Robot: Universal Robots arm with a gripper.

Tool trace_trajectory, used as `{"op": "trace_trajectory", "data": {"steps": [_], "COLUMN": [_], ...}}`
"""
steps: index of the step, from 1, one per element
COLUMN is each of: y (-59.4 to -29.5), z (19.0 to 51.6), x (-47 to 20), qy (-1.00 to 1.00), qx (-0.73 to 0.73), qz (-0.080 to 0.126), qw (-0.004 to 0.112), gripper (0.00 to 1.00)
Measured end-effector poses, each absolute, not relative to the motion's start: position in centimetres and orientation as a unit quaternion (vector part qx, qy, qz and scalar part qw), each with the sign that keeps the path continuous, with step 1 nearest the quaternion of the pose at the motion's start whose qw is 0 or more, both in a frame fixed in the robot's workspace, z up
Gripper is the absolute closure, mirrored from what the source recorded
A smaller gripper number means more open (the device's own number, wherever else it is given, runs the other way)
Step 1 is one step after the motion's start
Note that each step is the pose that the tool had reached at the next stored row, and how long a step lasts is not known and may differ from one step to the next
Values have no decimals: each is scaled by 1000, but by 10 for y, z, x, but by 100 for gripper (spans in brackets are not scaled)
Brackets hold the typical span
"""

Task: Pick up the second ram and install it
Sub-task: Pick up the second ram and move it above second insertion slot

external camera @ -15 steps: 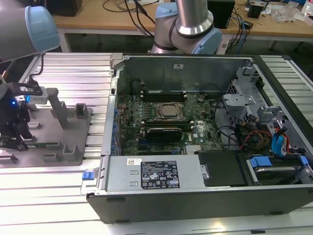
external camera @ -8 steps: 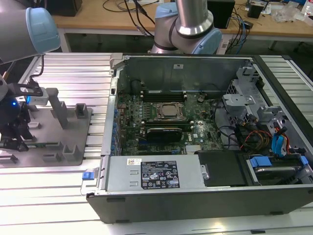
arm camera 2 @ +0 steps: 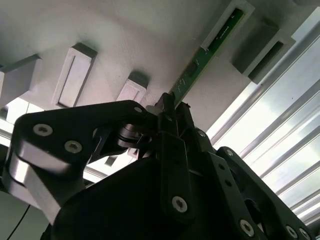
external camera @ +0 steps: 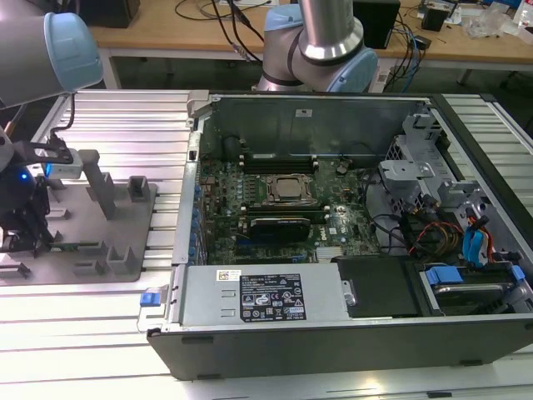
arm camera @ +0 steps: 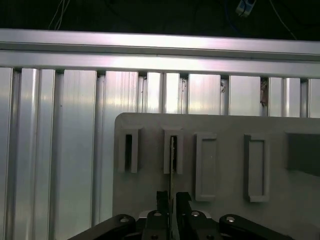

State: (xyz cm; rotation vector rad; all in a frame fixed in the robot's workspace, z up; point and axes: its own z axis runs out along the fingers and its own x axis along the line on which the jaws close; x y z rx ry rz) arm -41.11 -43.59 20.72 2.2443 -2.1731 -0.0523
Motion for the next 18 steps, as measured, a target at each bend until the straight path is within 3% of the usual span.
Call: {"op": "trace_trajectory", "data": {"steps": [9, 11, 18], "y": [-435, -435, -435], "z": [208, 208, 208], "x": [-410, -410, -410], "qy": [-695, -695, -703], "qx": [718, 718, 711], "qz": [-17, -17, -17], "qw": [9, 9, 9], "gripper": [81, 90, 90]}}
